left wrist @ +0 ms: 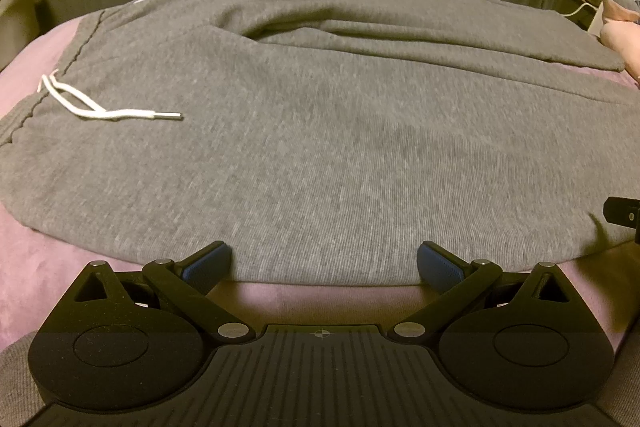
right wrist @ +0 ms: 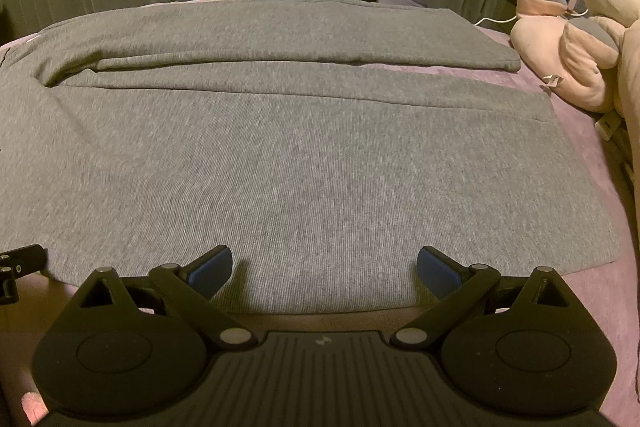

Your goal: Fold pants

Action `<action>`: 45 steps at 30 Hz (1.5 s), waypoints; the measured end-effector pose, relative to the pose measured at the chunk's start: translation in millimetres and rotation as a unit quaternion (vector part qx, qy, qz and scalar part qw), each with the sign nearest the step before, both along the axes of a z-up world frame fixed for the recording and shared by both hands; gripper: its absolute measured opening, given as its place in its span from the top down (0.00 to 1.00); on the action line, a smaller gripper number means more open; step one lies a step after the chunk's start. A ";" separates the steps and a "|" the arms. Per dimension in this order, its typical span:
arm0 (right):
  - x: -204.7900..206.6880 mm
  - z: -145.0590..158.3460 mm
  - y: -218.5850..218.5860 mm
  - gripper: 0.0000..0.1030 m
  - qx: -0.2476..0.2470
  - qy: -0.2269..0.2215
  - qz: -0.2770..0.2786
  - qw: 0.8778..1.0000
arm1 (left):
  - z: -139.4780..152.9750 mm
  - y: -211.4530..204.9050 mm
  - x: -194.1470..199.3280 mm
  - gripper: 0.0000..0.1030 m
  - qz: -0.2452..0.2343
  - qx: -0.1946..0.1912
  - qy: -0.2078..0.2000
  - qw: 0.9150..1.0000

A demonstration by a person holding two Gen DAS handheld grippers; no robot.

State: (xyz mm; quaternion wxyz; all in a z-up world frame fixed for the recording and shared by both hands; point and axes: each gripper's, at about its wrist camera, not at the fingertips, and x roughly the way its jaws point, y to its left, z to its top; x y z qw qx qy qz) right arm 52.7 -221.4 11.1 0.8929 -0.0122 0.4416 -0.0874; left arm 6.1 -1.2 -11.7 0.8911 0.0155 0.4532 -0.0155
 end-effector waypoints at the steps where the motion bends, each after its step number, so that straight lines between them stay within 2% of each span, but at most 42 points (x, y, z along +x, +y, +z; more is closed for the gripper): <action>1: -0.1 -0.1 0.0 0.04 0.000 0.000 0.000 1.000 | 0.1 0.1 0.1 0.00 0.000 0.000 0.000 1.000; 37: 0.1 0.9 -2.4 0.04 0.009 0.008 0.003 1.000 | 0.9 -2.8 0.5 0.00 -0.003 0.001 -0.003 1.000; 45: 7.9 -6.9 -11.6 0.04 0.031 0.044 -0.014 0.998 | 0.6 -1.8 5.1 0.00 -0.004 -0.006 0.004 1.000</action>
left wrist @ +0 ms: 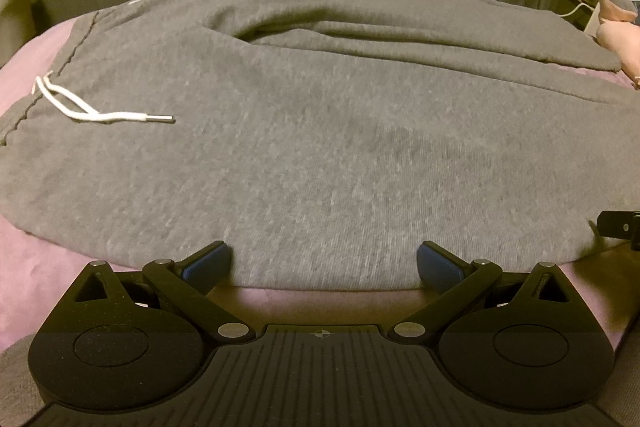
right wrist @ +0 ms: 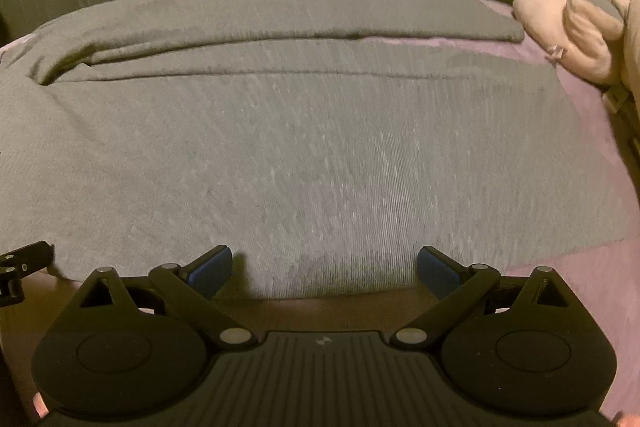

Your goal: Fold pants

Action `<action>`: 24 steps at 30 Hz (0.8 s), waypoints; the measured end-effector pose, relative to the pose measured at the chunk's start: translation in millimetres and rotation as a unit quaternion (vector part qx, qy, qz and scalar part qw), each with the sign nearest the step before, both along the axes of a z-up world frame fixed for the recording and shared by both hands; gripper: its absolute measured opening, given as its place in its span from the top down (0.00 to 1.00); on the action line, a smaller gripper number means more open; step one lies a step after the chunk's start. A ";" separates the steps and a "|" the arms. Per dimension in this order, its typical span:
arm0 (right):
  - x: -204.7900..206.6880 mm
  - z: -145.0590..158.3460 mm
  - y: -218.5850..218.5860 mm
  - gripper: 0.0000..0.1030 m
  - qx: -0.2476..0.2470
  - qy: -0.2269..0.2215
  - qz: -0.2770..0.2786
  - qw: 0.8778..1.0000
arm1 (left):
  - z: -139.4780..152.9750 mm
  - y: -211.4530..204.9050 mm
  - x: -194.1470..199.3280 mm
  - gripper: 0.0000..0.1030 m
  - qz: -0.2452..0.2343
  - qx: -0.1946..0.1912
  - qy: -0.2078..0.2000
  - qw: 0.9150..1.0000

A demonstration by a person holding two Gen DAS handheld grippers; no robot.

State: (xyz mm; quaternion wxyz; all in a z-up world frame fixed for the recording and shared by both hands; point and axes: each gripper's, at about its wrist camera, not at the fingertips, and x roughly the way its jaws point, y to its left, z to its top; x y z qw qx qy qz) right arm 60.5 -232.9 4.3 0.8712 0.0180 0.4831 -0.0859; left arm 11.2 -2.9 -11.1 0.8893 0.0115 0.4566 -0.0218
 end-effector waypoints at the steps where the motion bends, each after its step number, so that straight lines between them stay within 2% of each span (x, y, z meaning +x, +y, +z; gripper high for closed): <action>1: 0.8 -0.8 -0.5 0.04 0.001 0.004 -0.002 1.000 | -0.4 -0.4 0.7 0.00 0.000 -0.001 0.001 1.000; 11: 9.4 -9.4 -7.1 0.04 0.032 0.048 -0.008 0.998 | -2.4 1.3 4.2 0.00 0.006 -0.012 0.006 1.000; 17: 14.9 -1.3 -26.1 0.04 0.110 0.024 -0.013 0.994 | 4.7 3.8 0.0 0.00 0.005 -0.022 -0.009 1.000; 21: 30.3 -0.3 -44.9 0.04 0.148 0.008 -0.042 0.988 | 21.9 4.0 -4.5 0.00 0.006 -0.022 -0.046 0.999; 24: 47.0 -14.2 -59.7 0.04 0.174 0.024 -0.075 0.982 | 35.7 3.5 7.4 0.00 0.012 -0.015 -0.075 0.997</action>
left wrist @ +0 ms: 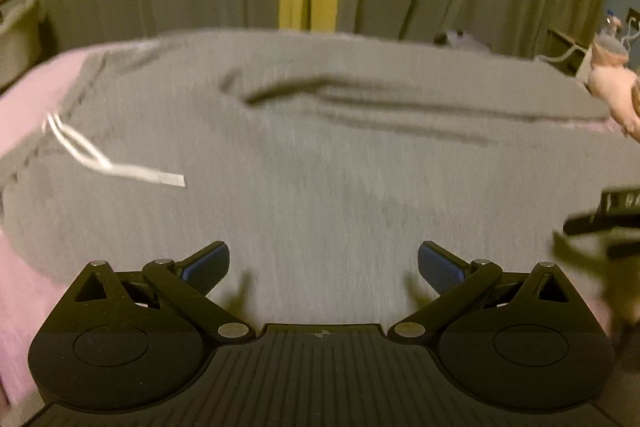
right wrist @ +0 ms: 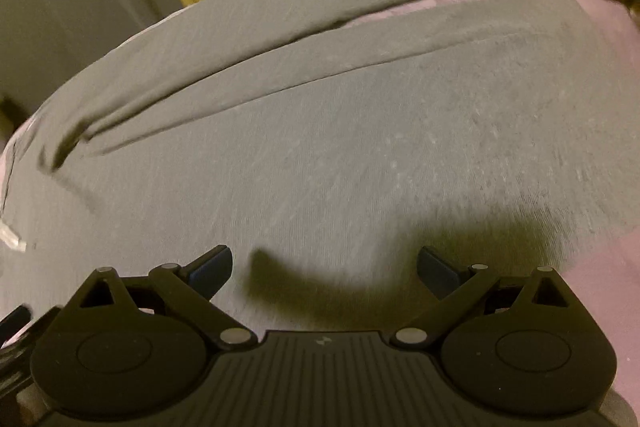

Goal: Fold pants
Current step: 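Lower the right gripper onto the sweatpants leg edge and close it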

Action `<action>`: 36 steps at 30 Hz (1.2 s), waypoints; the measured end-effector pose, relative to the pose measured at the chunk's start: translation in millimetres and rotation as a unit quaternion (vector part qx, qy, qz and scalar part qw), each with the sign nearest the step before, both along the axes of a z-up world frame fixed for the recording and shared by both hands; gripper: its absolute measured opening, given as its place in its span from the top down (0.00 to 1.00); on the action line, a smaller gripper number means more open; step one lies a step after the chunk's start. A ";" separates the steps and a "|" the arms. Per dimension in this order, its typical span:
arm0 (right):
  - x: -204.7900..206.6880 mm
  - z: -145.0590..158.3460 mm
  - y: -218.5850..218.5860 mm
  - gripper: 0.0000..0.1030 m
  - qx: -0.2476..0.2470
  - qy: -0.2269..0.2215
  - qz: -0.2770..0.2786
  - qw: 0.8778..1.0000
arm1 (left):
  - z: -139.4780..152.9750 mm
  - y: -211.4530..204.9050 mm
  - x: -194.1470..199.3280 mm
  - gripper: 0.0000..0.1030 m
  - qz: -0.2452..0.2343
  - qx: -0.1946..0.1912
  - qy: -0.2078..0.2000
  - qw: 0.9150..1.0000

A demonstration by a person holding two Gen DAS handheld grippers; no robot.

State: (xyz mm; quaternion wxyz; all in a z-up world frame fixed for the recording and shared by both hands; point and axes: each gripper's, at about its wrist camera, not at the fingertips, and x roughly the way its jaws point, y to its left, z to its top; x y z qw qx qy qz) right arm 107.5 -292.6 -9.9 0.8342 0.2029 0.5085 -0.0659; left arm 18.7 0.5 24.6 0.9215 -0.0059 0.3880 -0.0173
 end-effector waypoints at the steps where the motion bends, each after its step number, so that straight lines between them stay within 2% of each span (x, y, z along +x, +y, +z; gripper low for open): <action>1: 3.6 -5.2 -6.0 0.04 0.015 0.008 -0.012 1.000 | 2.8 1.6 7.5 0.00 0.007 0.001 -0.007 1.000; 6: 0.4 -15.1 -30.8 0.03 0.085 -0.026 -0.089 0.992 | 2.3 21.0 55.6 0.00 0.082 0.007 -0.047 0.995; 8: 0.0 -15.5 -29.3 0.03 0.076 -0.024 -0.066 0.995 | -5.5 30.1 72.9 0.00 0.112 0.017 -0.061 0.992; 11: 22.8 -5.4 -18.5 0.03 0.026 0.035 0.013 0.999 | -26.2 41.2 83.7 0.00 0.142 0.051 -0.081 0.985; 12: 36.0 4.4 -14.7 0.03 0.004 0.035 0.029 0.999 | -34.4 45.1 86.5 0.00 0.153 0.059 -0.073 0.984; 15: 83.8 36.7 -10.6 0.04 -0.039 -0.050 0.051 0.997 | -47.9 55.2 97.7 0.00 0.181 0.060 -0.034 0.981; 18: 157.9 47.1 -9.3 0.05 -0.061 -0.087 0.045 0.993 | -52.0 54.8 99.4 0.00 0.184 0.071 -0.040 0.979; 21: 241.2 42.9 -21.9 0.28 -0.064 -0.099 -0.003 0.993 | -61.7 47.7 99.9 0.00 0.177 0.107 -0.045 0.977; 22: 268.3 40.3 -28.7 0.41 -0.062 -0.098 -0.032 0.993 | -63.2 46.2 100.1 0.00 0.176 0.113 -0.047 0.977; 23: 286.5 38.9 -36.1 0.48 -0.055 -0.097 -0.055 0.992 | -63.6 46.0 100.0 0.00 0.178 0.111 -0.049 0.976; 25: 325.5 33.4 -46.2 0.48 -0.031 -0.100 -0.104 0.989 | -64.5 50.7 100.4 0.00 0.184 0.097 -0.053 0.977; 28: 363.5 27.5 -51.8 0.32 -0.028 -0.101 -0.163 0.981 | -67.7 52.1 97.9 0.00 0.198 0.083 -0.067 0.974; 30: 374.4 22.7 -55.0 0.30 -0.032 -0.105 -0.186 0.977 | -70.4 46.8 97.0 0.00 0.201 0.096 -0.077 0.972; 32: 383.2 10.6 -57.9 0.28 -0.037 -0.086 -0.194 0.977 | -72.2 43.1 97.1 0.00 0.201 0.107 -0.082 0.970; 34: 403.5 -8.9 -64.6 0.28 -0.054 -0.054 -0.205 0.976 | -72.1 43.7 97.6 0.00 0.201 0.104 -0.084 0.970; 36: 408.2 -16.9 -67.7 0.30 -0.077 -0.052 -0.218 0.972 | -72.2 44.6 97.5 0.00 0.201 0.100 -0.084 0.971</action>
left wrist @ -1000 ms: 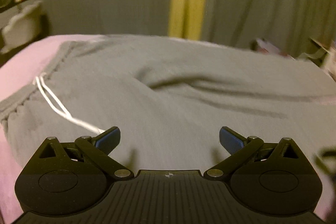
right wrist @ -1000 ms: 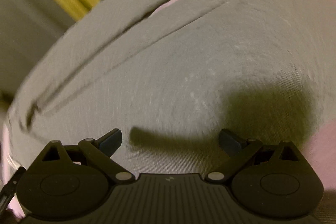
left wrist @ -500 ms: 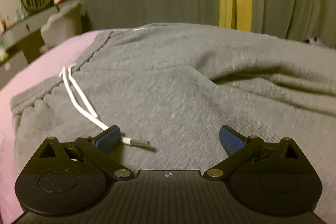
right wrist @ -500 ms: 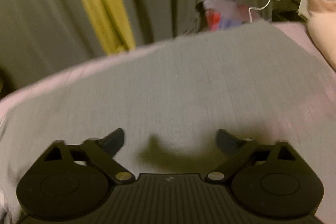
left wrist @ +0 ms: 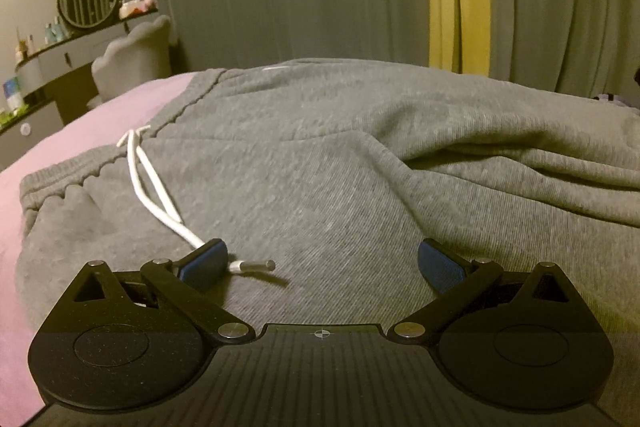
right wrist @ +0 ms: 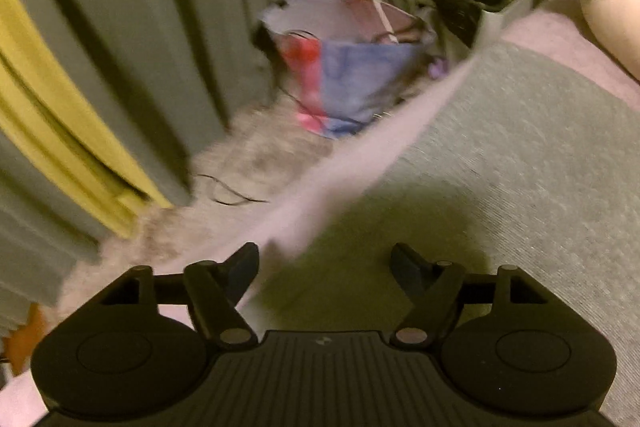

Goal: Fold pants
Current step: 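Lower the right gripper onto the sweatpants leg edge and close it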

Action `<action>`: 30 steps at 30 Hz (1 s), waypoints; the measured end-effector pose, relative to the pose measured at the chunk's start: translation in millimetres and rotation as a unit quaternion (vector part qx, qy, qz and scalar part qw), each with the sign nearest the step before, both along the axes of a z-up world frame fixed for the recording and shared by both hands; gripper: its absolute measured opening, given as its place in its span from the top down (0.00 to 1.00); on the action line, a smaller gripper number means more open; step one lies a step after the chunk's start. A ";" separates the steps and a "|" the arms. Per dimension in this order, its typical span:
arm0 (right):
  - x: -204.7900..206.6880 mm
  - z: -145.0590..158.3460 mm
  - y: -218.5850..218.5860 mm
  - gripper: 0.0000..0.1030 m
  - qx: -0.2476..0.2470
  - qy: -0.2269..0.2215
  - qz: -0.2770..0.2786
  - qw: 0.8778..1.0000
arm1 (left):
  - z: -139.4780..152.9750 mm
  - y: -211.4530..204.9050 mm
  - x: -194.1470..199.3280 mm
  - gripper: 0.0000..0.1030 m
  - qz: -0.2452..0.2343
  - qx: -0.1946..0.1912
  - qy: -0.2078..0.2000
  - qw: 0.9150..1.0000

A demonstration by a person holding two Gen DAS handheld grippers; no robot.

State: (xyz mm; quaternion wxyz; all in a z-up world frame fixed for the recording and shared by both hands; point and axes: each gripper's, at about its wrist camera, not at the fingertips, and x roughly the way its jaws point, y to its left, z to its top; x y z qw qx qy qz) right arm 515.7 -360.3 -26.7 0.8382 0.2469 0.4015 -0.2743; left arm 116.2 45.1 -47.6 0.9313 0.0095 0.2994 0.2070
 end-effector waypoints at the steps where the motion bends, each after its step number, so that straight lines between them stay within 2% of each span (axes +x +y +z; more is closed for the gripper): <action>1: -3.6 -0.8 -1.3 0.45 -0.014 -0.003 -0.008 1.000 | 0.0 -0.9 -0.8 0.00 0.000 0.001 -0.001 1.000; 2: -8.4 0.2 -0.6 0.60 -0.024 -0.003 -0.013 1.000 | -0.3 -1.5 -0.9 0.00 0.000 0.002 -0.003 1.000; 3: -14.9 -0.3 -4.9 0.63 -0.022 -0.016 -0.008 1.000 | -0.9 -2.0 -0.9 0.00 0.000 0.004 -0.004 1.000; 5: -22.3 2.7 -12.3 0.91 -0.017 -0.029 0.005 0.999 | -1.5 -3.8 -1.7 0.00 0.000 0.006 -0.006 1.000; 8: -54.5 20.8 -23.1 0.92 0.000 -0.077 0.029 0.997 | -1.8 -3.2 -2.2 0.00 0.000 0.005 -0.007 1.000; 10: -91.8 37.1 -29.9 0.96 0.005 -0.113 0.035 0.993 | -1.9 -3.1 -2.3 0.00 0.000 0.005 -0.007 1.000; 13: -180.9 59.5 -37.8 0.96 0.029 -0.189 0.018 0.981 | -1.7 -4.4 -2.7 0.00 0.001 0.008 -0.007 1.000; 14: -215.3 60.8 -37.0 0.96 0.033 -0.200 0.011 0.979 | -1.4 -4.7 -2.6 0.00 0.001 0.009 -0.007 1.000; 17: -305.6 46.0 -32.5 1.00 0.011 -0.193 -0.024 0.981 | -0.8 -5.4 -2.9 0.00 0.001 0.009 -0.007 1.000; 20: -367.7 -0.2 -50.6 0.99 0.074 -0.149 -0.074 0.983 | -1.2 -5.3 -3.5 0.00 0.002 0.009 -0.009 1.000; 21: -381.1 -11.9 -58.9 0.99 0.101 -0.147 -0.089 0.980 | -1.1 -5.7 -3.3 0.00 0.002 0.009 -0.009 1.000; 22: -388.6 -15.6 -64.9 0.99 0.126 -0.166 -0.094 0.974 | -1.2 -5.5 -3.7 0.00 0.002 0.008 -0.009 1.000; 23: -387.4 -12.0 -68.7 0.95 0.137 -0.181 -0.089 0.970 | -1.2 -5.6 -3.5 0.00 0.002 0.008 -0.010 1.000; 25: -378.1 1.8 -71.4 0.90 0.123 -0.222 -0.067 0.965 | 0.0 -5.9 -3.9 0.00 0.003 0.008 -0.010 1.000; 27: -362.8 8.5 -74.4 0.58 0.132 -0.260 -0.057 0.955 | 0.2 -6.9 -4.0 0.00 0.003 0.009 -0.010 1.000; 28: -355.3 7.8 -78.2 0.31 0.148 -0.271 -0.057 0.950 | -0.2 -6.5 -4.1 0.00 0.003 0.009 -0.011 1.000; 30: -341.5 2.5 -80.3 0.29 0.190 -0.304 -0.068 0.931 | -1.0 -6.1 -4.7 0.00 0.004 0.008 -0.014 1.000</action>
